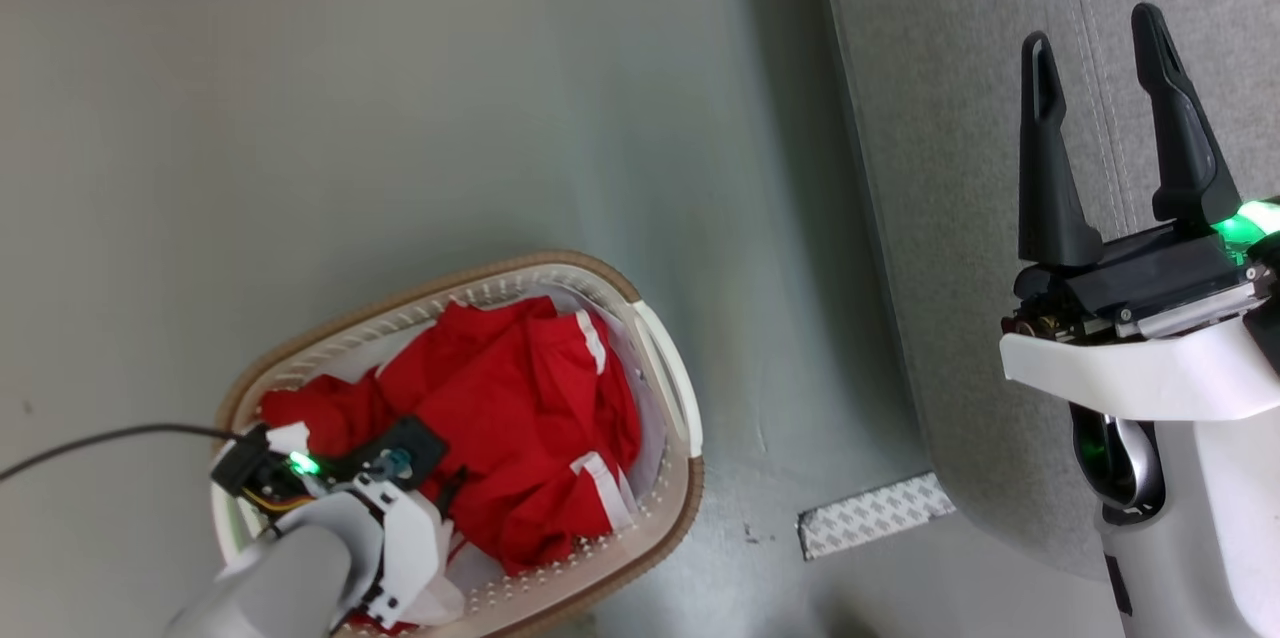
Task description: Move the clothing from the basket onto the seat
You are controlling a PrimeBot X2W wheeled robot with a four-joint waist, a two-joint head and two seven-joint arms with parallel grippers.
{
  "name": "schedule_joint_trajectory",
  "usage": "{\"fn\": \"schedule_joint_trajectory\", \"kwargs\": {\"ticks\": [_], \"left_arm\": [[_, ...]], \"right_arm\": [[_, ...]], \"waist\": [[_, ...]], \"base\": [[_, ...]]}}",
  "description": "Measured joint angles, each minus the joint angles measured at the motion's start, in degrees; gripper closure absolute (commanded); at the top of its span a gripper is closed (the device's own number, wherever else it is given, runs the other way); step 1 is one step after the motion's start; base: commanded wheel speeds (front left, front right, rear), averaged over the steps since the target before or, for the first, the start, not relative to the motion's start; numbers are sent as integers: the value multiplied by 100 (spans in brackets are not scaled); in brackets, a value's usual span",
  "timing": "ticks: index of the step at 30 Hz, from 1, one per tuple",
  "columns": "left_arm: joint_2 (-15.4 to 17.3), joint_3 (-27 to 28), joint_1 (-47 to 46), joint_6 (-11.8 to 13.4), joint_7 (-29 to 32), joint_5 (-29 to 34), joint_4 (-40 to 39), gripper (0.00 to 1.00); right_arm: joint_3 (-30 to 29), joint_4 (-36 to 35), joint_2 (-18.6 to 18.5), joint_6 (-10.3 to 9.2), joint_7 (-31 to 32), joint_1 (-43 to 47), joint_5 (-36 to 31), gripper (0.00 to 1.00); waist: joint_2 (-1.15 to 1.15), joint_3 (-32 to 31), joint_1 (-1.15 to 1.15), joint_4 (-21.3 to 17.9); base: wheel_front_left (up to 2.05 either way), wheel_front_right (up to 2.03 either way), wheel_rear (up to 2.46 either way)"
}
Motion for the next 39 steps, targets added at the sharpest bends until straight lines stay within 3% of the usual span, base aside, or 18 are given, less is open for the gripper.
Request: {"fn": "schedule_joint_trajectory", "kwargs": {"ticks": [11,27,28,29,30,39], "left_arm": [[102,-757,-588,1,733,332,692,0],[394,-1011,-875,109,1305,421,849,0],[391,-1023,-877,109,1304,420,851,25],[381,-1037,-877,109,1299,420,854,73],[370,-1053,-877,108,1291,417,856,100],[164,-1063,-738,75,1034,248,878,100]], "right_arm": [[53,-127,1,-1,0,-171,213,0],[148,-170,1,-1,0,-294,367,0],[149,-167,1,-1,0,-298,367,0],[151,-160,1,-1,0,-302,367,0],[149,-155,1,-1,0,-303,367,0],[109,-44,2,-1,1,-294,327,0]], "waist": [[0,637,-1,-291],[0,1136,-1,-588],[0,1139,0,-586],[0,1136,-1,-582],[0,1127,-1,-577],[0,767,-1,-476]], "base": [[0,0,0],[0,0,0],[0,0,0],[0,0,0],[0,0,0],[0,0,0]]}}
